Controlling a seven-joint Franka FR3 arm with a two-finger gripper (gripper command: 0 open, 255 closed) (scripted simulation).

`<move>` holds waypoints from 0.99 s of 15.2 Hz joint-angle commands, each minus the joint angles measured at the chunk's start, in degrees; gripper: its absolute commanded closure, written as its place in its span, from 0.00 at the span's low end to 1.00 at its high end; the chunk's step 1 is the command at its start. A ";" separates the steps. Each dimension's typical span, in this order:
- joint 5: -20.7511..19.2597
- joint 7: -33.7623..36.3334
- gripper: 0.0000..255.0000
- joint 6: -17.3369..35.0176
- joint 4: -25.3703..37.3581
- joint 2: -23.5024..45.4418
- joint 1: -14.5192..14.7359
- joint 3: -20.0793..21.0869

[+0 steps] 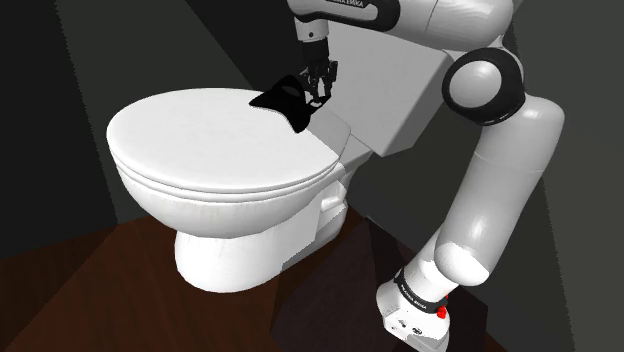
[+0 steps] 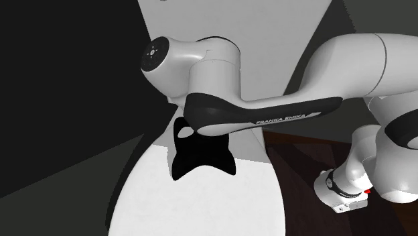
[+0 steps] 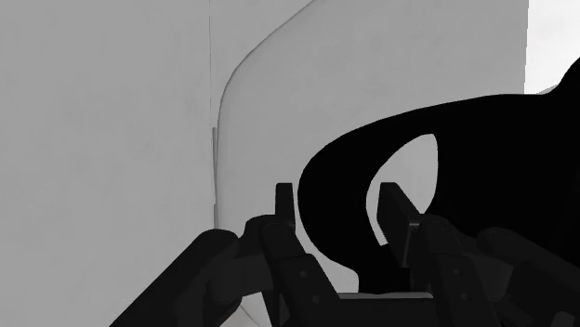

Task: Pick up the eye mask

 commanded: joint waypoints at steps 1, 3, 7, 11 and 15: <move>0.01 0.01 1.00 0.03 -0.01 0.04 0.00 0.01; -0.05 -0.22 1.00 -0.80 1.01 0.20 0.04 0.00; -0.33 -1.16 1.00 -4.18 5.44 1.15 0.22 -0.05; -0.70 -2.21 1.00 -7.77 10.51 2.49 0.42 -0.11; -1.20 -3.43 1.00 -11.70 16.47 4.37 0.68 -0.23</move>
